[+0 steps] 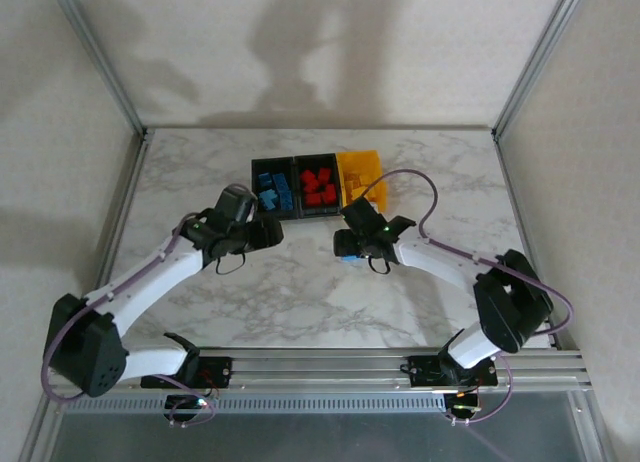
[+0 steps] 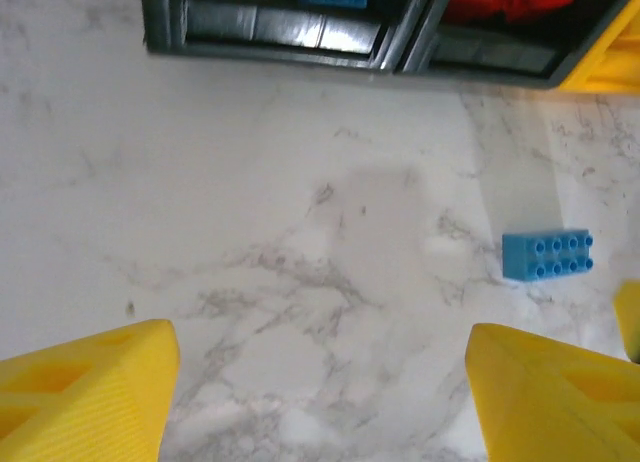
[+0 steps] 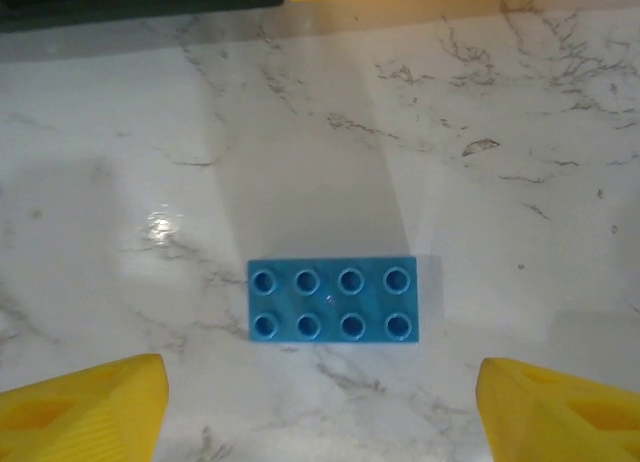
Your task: Sort the legos into containers by color
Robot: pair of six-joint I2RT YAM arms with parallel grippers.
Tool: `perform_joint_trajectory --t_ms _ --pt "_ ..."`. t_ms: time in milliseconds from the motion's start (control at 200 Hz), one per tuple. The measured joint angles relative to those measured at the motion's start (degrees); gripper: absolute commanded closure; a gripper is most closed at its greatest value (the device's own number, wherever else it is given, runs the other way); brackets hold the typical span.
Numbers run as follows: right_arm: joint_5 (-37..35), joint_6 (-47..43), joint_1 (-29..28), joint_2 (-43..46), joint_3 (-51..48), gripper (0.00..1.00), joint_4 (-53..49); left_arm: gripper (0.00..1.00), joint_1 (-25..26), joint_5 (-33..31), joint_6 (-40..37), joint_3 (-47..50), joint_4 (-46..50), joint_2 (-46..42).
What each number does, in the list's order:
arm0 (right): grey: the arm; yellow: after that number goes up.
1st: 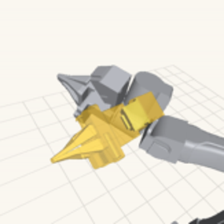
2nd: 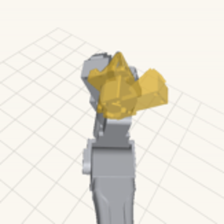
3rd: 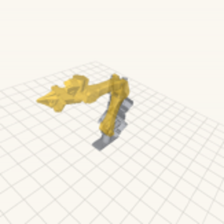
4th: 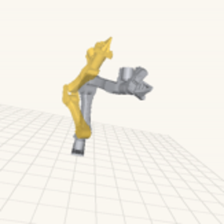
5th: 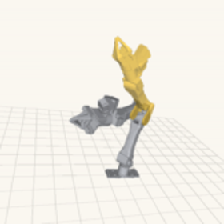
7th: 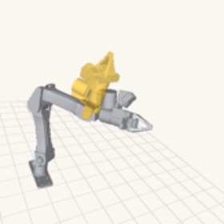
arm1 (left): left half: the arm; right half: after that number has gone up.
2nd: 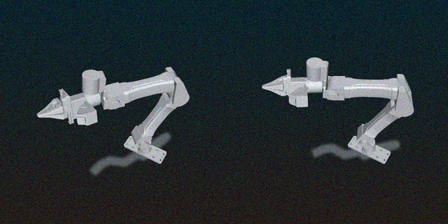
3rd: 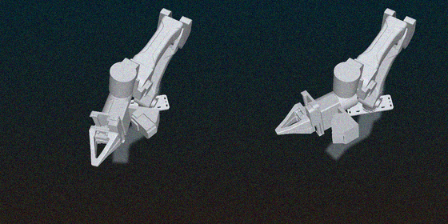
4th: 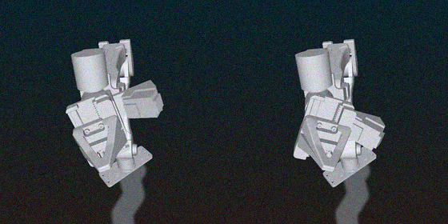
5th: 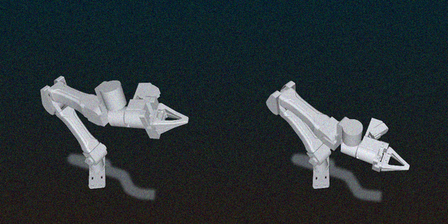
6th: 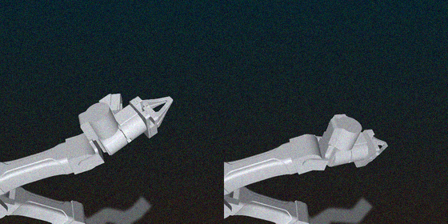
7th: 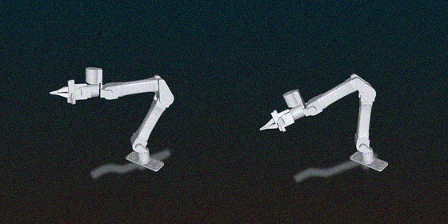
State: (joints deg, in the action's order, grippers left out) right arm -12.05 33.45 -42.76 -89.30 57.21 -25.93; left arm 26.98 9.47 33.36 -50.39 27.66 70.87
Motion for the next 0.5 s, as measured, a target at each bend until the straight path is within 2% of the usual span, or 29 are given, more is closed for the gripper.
perform_joint_trajectory --t_ms 225,501 --pt "0.1 -1.3 1.8 -7.8 1.2 0.21 2.0 0.21 0.1 1.3 2.8 4.9 -0.9 -6.3" --pt "1.8 -1.3 1.8 -11.8 3.7 0.27 5.5 0.22 0.1 1.3 4.0 5.7 -1.7 -7.4"
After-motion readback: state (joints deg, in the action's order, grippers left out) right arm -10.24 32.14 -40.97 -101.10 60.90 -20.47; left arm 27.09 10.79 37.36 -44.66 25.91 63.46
